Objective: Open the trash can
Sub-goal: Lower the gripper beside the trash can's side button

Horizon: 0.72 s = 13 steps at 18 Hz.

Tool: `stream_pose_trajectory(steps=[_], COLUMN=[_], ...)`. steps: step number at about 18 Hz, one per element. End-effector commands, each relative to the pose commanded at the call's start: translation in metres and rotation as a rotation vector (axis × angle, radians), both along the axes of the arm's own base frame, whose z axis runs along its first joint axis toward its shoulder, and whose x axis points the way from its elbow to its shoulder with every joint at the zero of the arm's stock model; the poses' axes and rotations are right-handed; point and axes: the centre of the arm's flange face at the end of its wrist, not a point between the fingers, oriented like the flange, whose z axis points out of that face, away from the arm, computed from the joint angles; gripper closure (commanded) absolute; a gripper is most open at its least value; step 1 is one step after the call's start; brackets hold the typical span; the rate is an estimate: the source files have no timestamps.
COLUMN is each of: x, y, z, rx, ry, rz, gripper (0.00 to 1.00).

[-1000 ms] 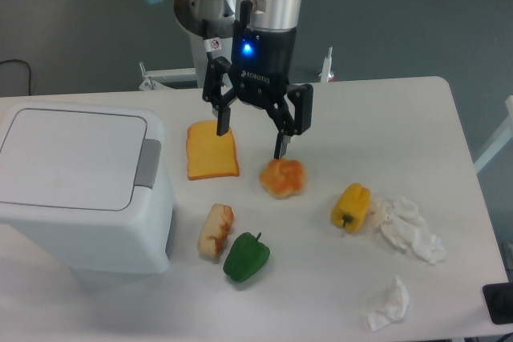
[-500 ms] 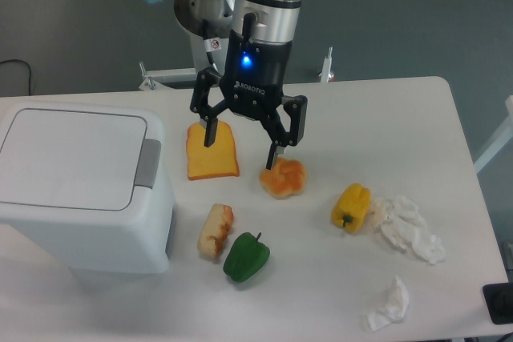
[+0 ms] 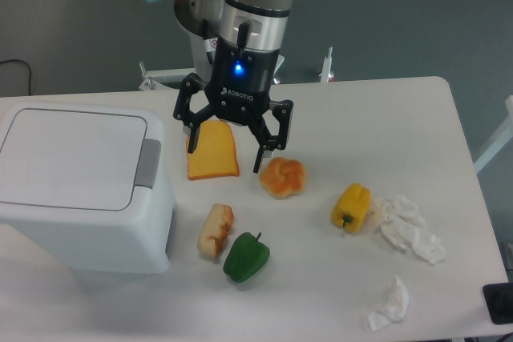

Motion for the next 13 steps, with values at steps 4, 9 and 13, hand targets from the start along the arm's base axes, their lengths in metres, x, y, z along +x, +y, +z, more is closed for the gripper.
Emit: stream_pose_trajectory(steps=[4, 9, 13], x=[-0.0006, 0.0015, 0.0069], y=[-0.0024, 0.0027, 0.0064], z=[0.0018, -0.0037, -0.0069], rx=[0.006, 0.005, 0.002], ry=[-0.046, -0.137, -0.146], rz=[0.064, 0.172, 0.164], gripper=[0.00, 0.00, 0.00])
